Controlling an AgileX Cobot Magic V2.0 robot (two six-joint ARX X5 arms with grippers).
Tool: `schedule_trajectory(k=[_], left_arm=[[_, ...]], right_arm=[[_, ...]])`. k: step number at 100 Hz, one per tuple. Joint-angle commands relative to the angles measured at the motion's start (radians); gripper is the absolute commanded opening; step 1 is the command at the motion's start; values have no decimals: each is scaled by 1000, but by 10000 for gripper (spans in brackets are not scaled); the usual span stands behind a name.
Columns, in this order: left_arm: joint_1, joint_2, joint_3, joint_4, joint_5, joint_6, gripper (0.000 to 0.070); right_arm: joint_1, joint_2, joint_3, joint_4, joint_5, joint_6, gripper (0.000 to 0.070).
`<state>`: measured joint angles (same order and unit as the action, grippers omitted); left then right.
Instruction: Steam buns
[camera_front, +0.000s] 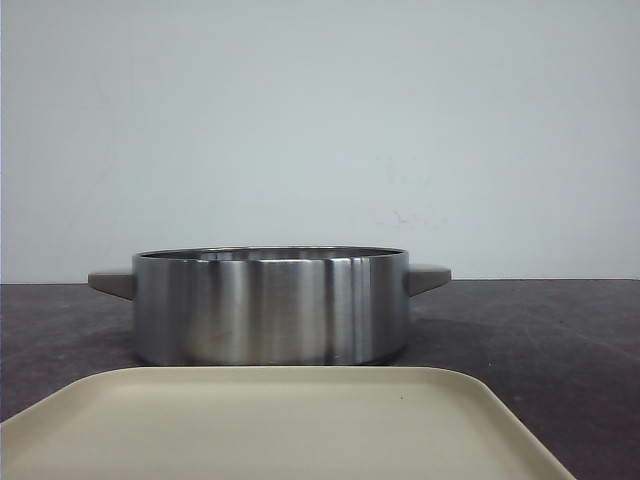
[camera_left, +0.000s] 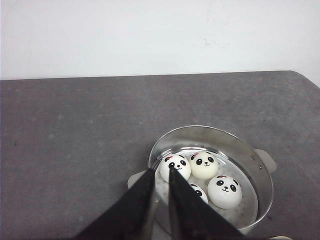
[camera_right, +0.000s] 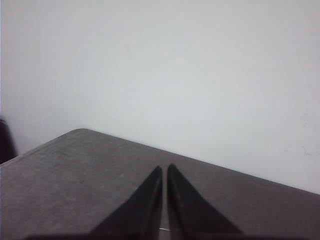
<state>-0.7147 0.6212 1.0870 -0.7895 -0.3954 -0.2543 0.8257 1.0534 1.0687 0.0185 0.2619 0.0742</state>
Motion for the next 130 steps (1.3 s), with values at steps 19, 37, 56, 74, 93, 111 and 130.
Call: schedule_trajectory(k=[19, 37, 56, 74, 93, 111, 130], left_arm=[[-6, 5, 8, 7, -4, -1, 0], [-6, 3, 8, 3, -4, -1, 0], [-6, 2, 8, 3, -4, -1, 0], [-6, 2, 8, 3, -4, -1, 0], [-6, 2, 8, 3, -4, -1, 0], [-6, 1, 8, 1, -4, -1, 0], [-6, -1, 8, 0, -3, -1, 0]], right_arm=[[-9, -34, 12, -15, 2, -4, 9], [-168, -188, -29, -296, -14, -38, 9], [-509, -452, -391, -96, -130, -91, 9], [-750, -786, -795, 12, -187, -83, 9], [-842, -1001, -1061, -2, -246, -15, 9], [-864, -1050, -1057, -200, -255, -43, 9], [-863, -1050, -1057, -182, -304, -53, 9]])
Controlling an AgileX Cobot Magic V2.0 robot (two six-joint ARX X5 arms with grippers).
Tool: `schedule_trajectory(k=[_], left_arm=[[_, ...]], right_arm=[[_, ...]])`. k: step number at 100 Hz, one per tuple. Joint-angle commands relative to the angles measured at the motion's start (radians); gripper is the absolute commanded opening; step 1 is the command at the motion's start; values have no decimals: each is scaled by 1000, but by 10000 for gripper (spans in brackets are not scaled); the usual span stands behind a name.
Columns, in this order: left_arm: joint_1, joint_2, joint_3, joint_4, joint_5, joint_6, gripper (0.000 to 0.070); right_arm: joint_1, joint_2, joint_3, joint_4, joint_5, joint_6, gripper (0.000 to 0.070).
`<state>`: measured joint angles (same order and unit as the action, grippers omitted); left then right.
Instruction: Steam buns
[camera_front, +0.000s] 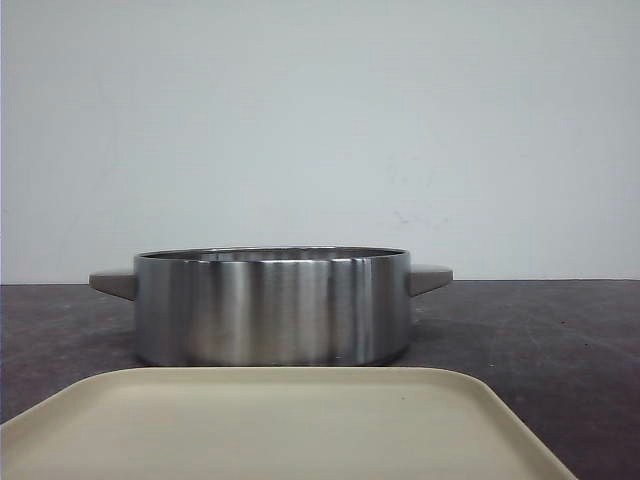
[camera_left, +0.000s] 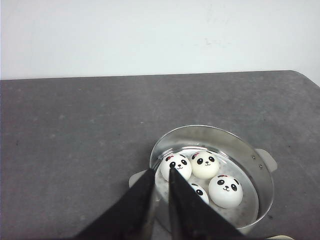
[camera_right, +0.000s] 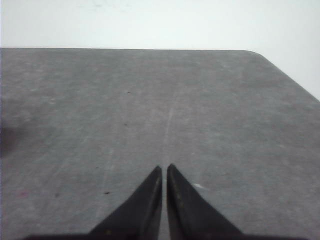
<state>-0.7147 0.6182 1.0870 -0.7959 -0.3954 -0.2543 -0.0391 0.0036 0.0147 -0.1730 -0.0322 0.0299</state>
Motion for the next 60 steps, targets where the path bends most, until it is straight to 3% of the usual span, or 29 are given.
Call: schedule_trajectory(k=[1, 60], left_arm=[[-6, 2, 8, 7, -3, -1, 0], [-6, 2, 8, 7, -4, -1, 0]], right_arm=[[2, 0, -3, 11, -10, -8, 9], [1, 0, -3, 19, -10, -8, 9]])
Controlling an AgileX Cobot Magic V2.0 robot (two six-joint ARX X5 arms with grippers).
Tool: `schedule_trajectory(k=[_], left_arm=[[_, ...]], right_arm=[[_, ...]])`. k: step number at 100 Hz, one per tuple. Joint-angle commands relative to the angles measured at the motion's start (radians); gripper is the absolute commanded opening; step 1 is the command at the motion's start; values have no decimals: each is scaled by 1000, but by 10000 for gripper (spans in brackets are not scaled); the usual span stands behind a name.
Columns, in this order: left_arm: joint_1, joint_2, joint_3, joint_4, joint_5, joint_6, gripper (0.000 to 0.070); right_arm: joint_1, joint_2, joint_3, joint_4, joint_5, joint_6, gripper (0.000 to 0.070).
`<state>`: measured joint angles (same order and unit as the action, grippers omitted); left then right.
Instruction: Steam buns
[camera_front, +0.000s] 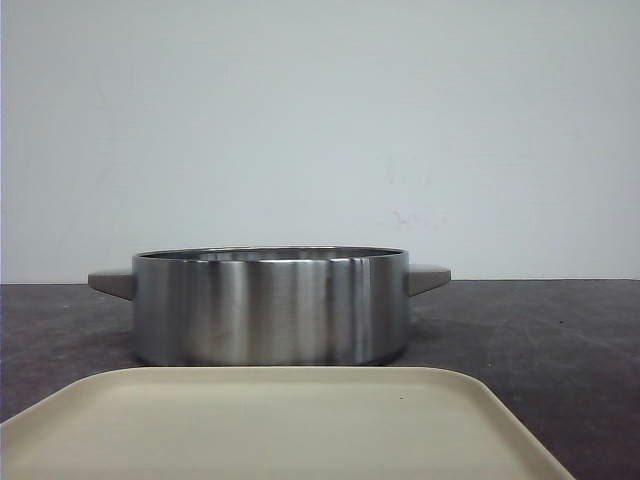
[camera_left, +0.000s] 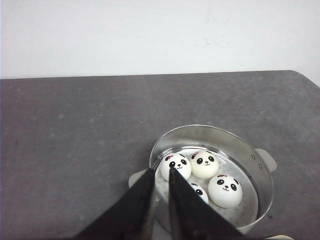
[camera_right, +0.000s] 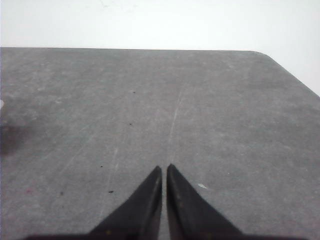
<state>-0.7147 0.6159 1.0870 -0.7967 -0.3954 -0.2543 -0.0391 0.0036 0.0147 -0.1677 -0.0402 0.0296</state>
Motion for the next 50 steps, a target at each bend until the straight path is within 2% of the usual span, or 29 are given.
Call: schedule_trajectory(k=[1, 11, 18, 32, 46, 50], left_arm=[[-6, 4, 8, 8, -3, -1, 0], [-6, 4, 8, 7, -4, 3, 0], [0, 2, 8, 6, -5, 56, 0], [81, -58, -40, 40, 17, 74, 0], [272, -232, -300, 259, 180, 84, 0], [329, -285, -380, 310, 203, 85, 0]], right_arm=[[1, 0, -3, 13, -2, -8, 9], [1, 0, -3, 13, -2, -8, 9], [1, 0, -3, 13, -2, -8, 9], [1, 0, -3, 13, -2, -8, 9], [1, 0, -3, 13, -2, -8, 9], [1, 0, -3, 13, -2, -8, 9]])
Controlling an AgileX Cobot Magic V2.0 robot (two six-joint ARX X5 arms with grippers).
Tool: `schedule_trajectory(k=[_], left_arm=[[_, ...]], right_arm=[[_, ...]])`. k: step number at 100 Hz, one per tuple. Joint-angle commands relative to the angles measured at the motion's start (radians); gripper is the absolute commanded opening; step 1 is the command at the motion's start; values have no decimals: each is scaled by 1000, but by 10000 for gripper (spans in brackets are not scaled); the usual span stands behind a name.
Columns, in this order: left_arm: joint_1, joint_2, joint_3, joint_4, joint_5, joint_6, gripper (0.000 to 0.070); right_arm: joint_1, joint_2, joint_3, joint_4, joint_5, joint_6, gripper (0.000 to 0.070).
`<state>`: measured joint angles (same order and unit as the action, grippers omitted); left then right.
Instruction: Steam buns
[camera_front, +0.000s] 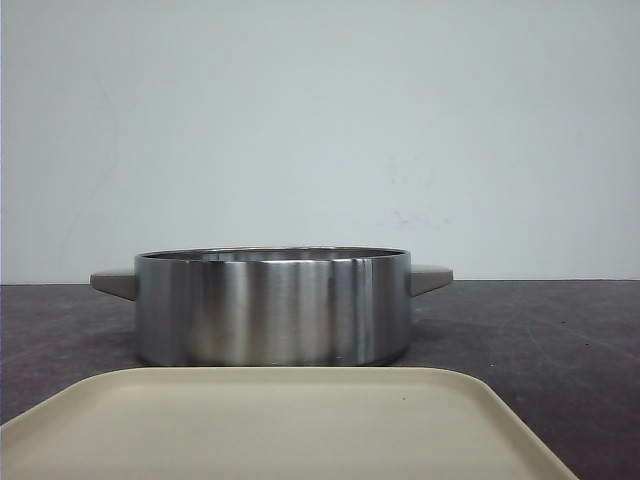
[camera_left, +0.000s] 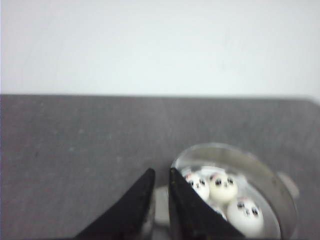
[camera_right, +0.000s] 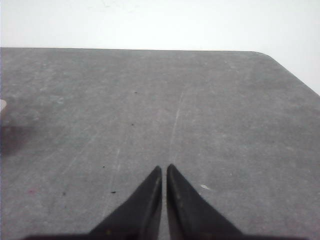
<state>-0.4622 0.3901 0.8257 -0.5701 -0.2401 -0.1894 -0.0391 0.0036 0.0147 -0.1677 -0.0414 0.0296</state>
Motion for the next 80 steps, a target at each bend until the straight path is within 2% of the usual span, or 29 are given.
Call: schedule_trajectory(k=[1, 18, 40, 65, 80], left_arm=[[84, -66, -129, 90, 49, 19, 0], [247, -217, -417, 247, 58, 11, 0], [327, -317, -689, 359, 73, 11, 0], [372, -387, -812, 397, 105, 14, 0], [390, -388, -812, 382, 145, 100, 0]], right_arm=[[1, 0, -3, 13, 0, -8, 9], [1, 0, -3, 13, 0, -8, 9], [1, 0, -3, 13, 0, -8, 9], [1, 0, -3, 13, -1, -8, 9], [1, 0, -3, 12, 0, -8, 9]])
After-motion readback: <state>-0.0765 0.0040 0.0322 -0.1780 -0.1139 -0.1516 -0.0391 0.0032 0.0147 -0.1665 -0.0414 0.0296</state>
